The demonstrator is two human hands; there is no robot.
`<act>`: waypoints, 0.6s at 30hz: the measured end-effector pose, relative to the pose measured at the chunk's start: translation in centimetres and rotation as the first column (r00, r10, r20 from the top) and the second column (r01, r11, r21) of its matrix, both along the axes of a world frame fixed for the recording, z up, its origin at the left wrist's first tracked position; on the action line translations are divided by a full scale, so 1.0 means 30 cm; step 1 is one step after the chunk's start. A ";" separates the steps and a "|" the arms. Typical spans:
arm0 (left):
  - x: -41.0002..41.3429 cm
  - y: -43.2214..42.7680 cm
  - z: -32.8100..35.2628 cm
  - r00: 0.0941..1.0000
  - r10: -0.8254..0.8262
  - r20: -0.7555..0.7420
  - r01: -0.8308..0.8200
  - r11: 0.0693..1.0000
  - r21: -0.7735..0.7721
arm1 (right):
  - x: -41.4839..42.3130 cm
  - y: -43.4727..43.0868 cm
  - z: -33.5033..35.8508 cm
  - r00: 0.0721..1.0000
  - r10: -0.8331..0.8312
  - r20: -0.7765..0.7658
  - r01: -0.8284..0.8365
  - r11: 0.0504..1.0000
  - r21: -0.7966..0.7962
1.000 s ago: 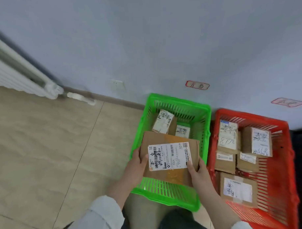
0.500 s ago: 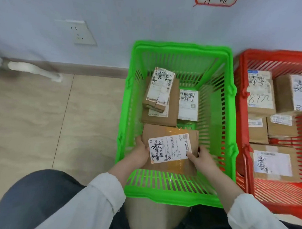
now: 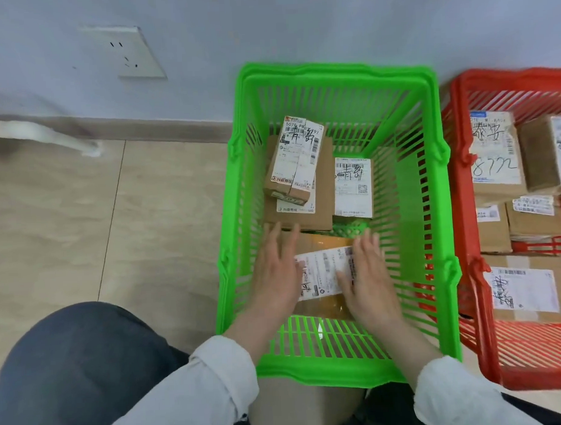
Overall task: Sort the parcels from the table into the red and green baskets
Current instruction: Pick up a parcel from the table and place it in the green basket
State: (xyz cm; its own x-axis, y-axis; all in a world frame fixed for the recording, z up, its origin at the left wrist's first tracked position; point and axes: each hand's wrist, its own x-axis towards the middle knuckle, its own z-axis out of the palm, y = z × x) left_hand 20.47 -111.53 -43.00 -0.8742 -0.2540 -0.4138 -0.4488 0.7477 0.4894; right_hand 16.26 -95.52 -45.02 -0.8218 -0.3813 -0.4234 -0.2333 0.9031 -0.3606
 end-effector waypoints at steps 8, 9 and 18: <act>0.031 0.024 -0.241 0.891 -0.435 -0.127 0.381 0.872 -0.308 | -0.011 -0.014 -0.148 0.861 0.445 -0.247 -0.419 0.895 0.150; 0.034 0.022 -0.237 0.886 -0.438 -0.151 0.375 0.869 -0.325 | -0.008 -0.012 -0.154 0.853 0.447 -0.269 -0.422 0.895 0.148; 0.029 0.027 -0.241 0.888 -0.431 -0.157 0.359 0.866 -0.350 | -0.017 -0.009 -0.157 0.818 0.453 -0.356 -0.423 0.891 0.162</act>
